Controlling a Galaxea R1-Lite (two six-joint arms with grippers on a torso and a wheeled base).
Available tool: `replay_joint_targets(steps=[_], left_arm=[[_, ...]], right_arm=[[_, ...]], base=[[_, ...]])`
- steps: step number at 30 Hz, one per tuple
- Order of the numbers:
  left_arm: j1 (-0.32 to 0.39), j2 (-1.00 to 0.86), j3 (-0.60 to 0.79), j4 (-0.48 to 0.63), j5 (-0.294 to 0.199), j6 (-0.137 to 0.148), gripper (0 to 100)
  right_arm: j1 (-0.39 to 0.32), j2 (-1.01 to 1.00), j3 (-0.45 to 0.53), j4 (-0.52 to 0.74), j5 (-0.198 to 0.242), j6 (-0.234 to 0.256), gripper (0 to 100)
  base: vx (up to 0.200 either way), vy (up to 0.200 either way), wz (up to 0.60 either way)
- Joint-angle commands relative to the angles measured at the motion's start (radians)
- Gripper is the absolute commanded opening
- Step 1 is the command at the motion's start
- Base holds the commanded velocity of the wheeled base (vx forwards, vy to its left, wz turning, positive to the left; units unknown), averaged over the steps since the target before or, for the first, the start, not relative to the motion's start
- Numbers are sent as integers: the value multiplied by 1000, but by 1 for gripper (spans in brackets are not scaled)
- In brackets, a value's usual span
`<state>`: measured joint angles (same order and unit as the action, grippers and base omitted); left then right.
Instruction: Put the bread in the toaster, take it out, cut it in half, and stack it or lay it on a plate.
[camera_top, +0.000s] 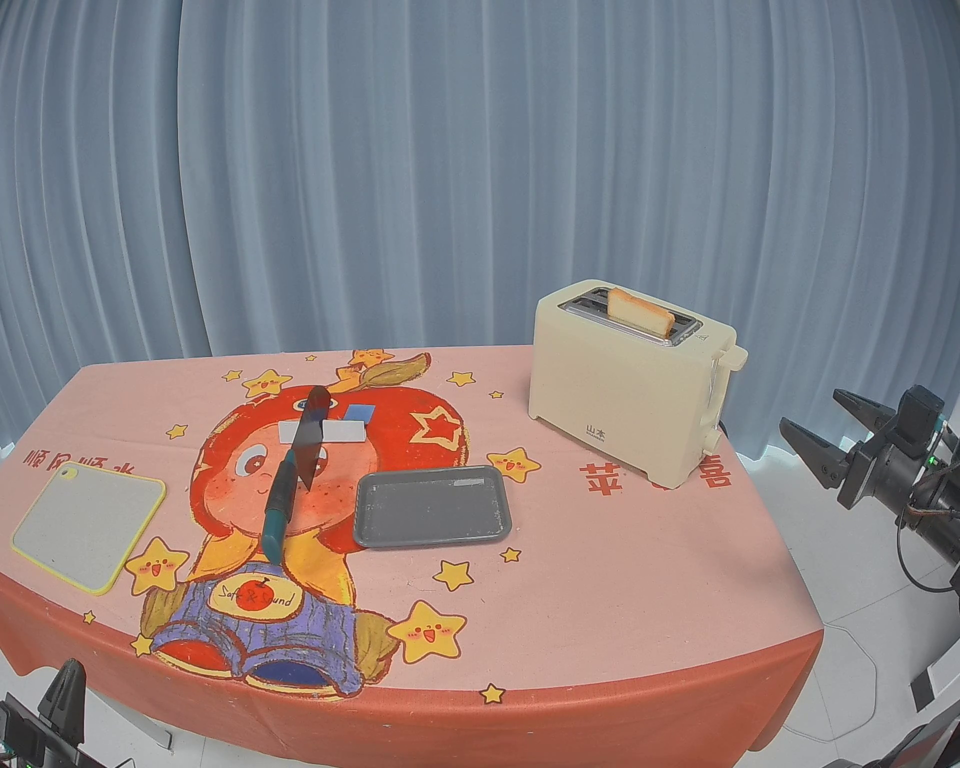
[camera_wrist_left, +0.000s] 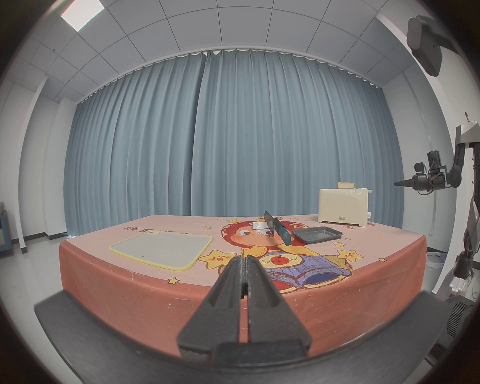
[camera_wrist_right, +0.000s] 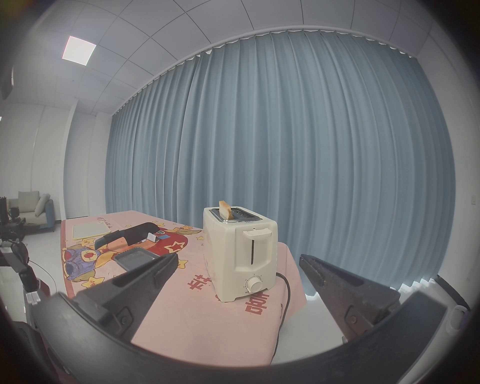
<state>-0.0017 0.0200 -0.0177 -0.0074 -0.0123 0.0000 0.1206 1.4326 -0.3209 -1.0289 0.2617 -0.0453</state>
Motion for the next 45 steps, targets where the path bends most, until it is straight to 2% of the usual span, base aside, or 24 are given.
replay_joint_targets(steps=[1,10,11,22,30,33,38,45], left_arm=[[0,0,18,0,0,0,0],[0,0,18,0,0,0,0],[0,0,18,0,0,0,0],[0,0,18,0,0,0,0],[0,0,18,0,0,-2,0],[0,0,18,0,0,0,0],[0,0,18,0,0,0,0],[0,0,18,0,0,0,0]], right_arm=[[1,5,2,0,1,1,100],[-1,8,8,0,1,1,100],[-1,8,6,0,1,1,0],[-1,-3,8,0,4,10,0],[2,-11,40,1,8,-7,0],[8,-6,40,3,27,-18,0],[7,8,-3,17,90,-15,0],[10,66,-70,15,93,-18,0]], base=[[0,0,0],[0,0,0],[0,0,0],[0,0,0],[0,0,0],[0,0,0],[0,0,0],[0,0,0]])
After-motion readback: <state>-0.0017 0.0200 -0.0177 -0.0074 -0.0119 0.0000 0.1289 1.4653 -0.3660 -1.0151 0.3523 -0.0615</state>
